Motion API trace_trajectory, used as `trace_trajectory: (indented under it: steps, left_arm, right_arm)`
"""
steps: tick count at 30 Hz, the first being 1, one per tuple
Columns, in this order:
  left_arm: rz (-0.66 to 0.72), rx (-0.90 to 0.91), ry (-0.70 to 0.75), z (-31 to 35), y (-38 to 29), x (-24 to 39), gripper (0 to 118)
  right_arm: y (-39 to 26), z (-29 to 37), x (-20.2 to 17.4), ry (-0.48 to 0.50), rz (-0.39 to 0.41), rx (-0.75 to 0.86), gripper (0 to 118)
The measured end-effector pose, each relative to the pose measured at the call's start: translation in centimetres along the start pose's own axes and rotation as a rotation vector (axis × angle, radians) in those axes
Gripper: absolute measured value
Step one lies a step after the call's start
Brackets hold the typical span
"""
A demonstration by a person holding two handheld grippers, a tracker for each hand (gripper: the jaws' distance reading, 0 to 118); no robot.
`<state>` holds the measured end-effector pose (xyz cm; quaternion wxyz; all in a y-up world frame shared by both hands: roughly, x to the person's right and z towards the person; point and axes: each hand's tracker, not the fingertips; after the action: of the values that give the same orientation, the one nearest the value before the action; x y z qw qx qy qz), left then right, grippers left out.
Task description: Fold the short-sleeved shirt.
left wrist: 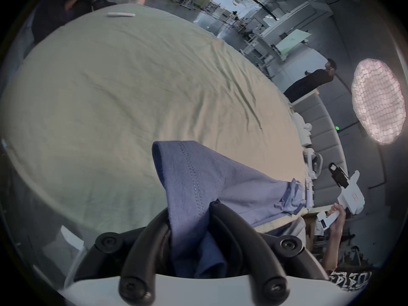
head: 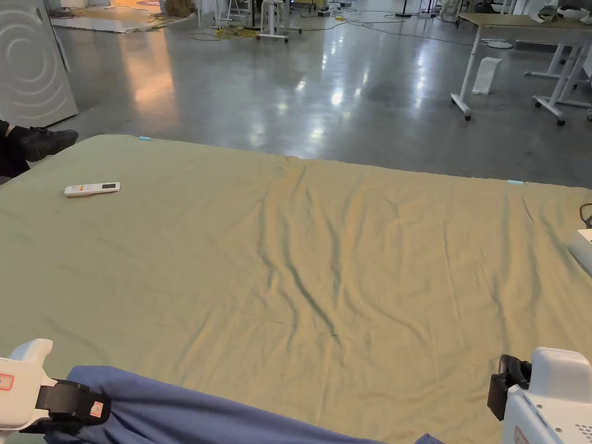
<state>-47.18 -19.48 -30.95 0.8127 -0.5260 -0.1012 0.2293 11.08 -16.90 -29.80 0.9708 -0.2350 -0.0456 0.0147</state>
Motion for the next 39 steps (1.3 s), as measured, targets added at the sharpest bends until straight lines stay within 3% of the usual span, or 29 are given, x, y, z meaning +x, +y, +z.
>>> trace_trajectory:
  steps: [7, 12, 17, 24, 27, 34, 37, 38, 39]
  left_arm:
    - [-0.003, -0.046, -0.095, 0.0, -0.8, 5.1, 11]
    - [-0.005, -0.096, -0.252, -1.0, -1.2, 10.5, 11]
    - [-0.007, -0.196, -0.271, -5.1, -2.2, 15.2, 11]
    - [-0.022, -0.298, -0.186, -14.6, -4.0, 18.8, 11]
    - [-0.049, -0.310, -0.051, -18.2, -5.1, 20.2, 11]
    - [-0.072, -0.329, 0.063, -22.6, -7.1, 22.3, 12]
    - [-0.064, -0.318, 0.066, -22.2, -7.1, 22.5, 24]
    - [-0.063, -0.315, 0.047, -21.9, -7.1, 22.5, 34]
    - [-0.057, -0.312, -0.002, -21.5, -7.1, 22.6, 51]
  right_arm:
    - [0.0, -0.1, 0.3, 0.015, -0.021, -0.002, 0]
    - [-0.1, 0.1, 0.5, 0.027, -0.029, -0.002, 0]
    - [-0.5, 0.2, 1.3, 0.025, -0.034, -0.002, 0]
    - [-1.5, 0.4, 3.3, 0.001, -0.061, -0.019, 0]
    - [-1.9, 0.5, 4.2, -0.013, -0.069, -0.028, 0]
    - [-2.5, 0.9, 5.8, -0.038, -0.090, -0.043, 0]
    - [-2.7, 1.1, 6.0, -0.044, -0.092, -0.045, 0]
    - [-2.7, 1.1, 6.1, -0.046, -0.093, -0.046, 0]
    - [-2.8, 1.1, 6.2, -0.046, -0.095, -0.048, 0]
